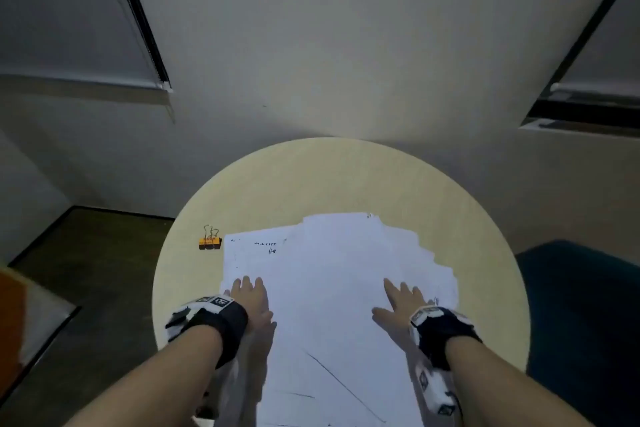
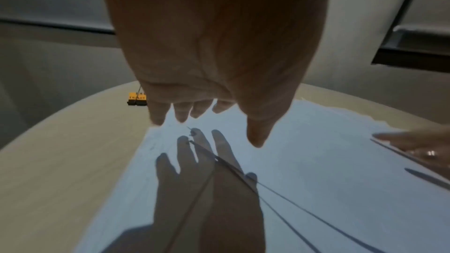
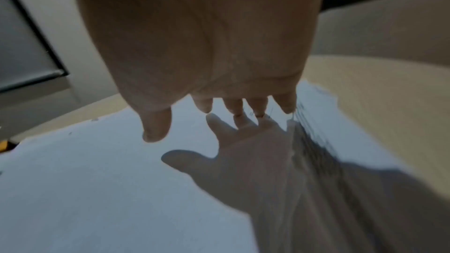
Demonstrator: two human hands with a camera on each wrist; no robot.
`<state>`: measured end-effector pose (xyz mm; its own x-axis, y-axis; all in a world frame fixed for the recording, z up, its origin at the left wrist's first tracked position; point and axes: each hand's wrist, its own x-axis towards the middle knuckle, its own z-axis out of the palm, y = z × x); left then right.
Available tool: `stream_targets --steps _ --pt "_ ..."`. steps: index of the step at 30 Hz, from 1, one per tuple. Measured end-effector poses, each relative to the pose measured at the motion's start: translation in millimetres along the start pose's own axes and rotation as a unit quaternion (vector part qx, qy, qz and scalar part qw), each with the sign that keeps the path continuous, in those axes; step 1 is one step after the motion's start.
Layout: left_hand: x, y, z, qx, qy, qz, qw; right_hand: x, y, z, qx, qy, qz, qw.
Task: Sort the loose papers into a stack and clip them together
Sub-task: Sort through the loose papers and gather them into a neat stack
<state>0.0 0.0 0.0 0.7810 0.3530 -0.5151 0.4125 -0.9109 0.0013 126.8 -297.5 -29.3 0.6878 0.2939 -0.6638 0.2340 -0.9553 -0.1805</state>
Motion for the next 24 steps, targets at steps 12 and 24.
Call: stream_targets --steps 12,24 --pt "-7.0 24.4 22.8 -0.18 -0.03 0.035 0.983 -10.3 -6.4 20.3 -0.089 0.056 0.064 0.992" --pt "-2.9 31.5 51.3 -0.131 -0.034 -0.111 0.985 -12.0 3.2 23.6 0.087 0.082 0.093 0.988"
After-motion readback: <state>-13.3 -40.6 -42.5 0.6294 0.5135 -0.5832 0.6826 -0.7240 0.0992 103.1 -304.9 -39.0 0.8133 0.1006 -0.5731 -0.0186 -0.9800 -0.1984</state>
